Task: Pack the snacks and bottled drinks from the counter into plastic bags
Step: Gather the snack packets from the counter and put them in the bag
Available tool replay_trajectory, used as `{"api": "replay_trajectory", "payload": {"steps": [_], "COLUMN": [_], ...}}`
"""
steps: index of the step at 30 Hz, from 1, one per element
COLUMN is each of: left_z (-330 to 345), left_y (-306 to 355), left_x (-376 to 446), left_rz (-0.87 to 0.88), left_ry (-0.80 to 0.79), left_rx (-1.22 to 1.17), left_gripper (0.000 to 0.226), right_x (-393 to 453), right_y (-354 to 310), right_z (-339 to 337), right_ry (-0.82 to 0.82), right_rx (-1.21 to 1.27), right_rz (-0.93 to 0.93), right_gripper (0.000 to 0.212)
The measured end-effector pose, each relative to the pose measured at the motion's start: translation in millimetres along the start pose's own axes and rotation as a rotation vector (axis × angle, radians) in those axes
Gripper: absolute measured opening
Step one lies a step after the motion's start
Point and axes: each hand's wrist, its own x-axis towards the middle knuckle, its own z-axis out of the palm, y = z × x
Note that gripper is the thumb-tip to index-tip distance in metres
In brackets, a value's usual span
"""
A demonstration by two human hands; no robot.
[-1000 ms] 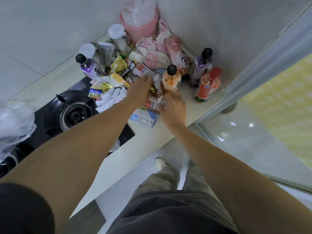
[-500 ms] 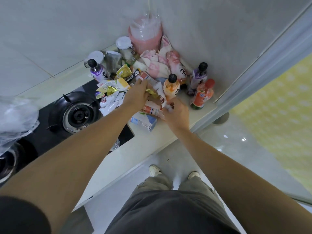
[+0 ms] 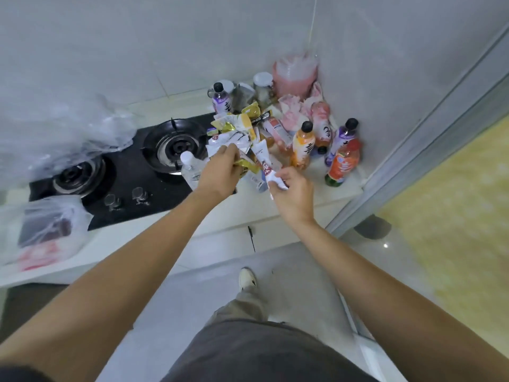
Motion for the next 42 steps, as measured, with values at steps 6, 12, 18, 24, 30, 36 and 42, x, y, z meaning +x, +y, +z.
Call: {"api": "replay_trajectory", "payload": {"steps": [6,12,18,24,30,36,42], "left_z": [-28,-61,-108,-150,-188,-223,-223], "left_y": [-6,-52,-120,-217,-345,-454,-525], "left_x": [-108,-174,-234,-287,-301,-279,-262], "left_rz": [-0.127,-0.294,-0.471,-0.624,-0.689,-0.721,-0.786], "left_ry": [0.092,0.203,0.313,0.401,0.384,0.305,0.18], "left_rx": [-0.006,-0.004,0.012,-0.021,-0.046,-0.106,-0.126], "left_gripper": [0.012,0.016,0.015,0.013,0.01,0.014,0.007], "right_x": [-77,-125,-154,-183,-199,-201,-185], "right_y": [-12,-42,-95,-148,-185,-211,-226], "right_z": [0,36,111,217,345,454,531], "right_ry": [-0.101,-0.273,-0.459,-0.653,-0.75,-0.743,-0.722], "right_rx": [0.093,0.139,0.157,0.14,0.051,-0.1,-0.301], "right_rz": [-0.095,-0.112,-0.163,-0.194,-0.211,-0.212,-0.284], "right_gripper": [0.017,0.018,0.019,0.018,0.016,0.016,0.021]}}
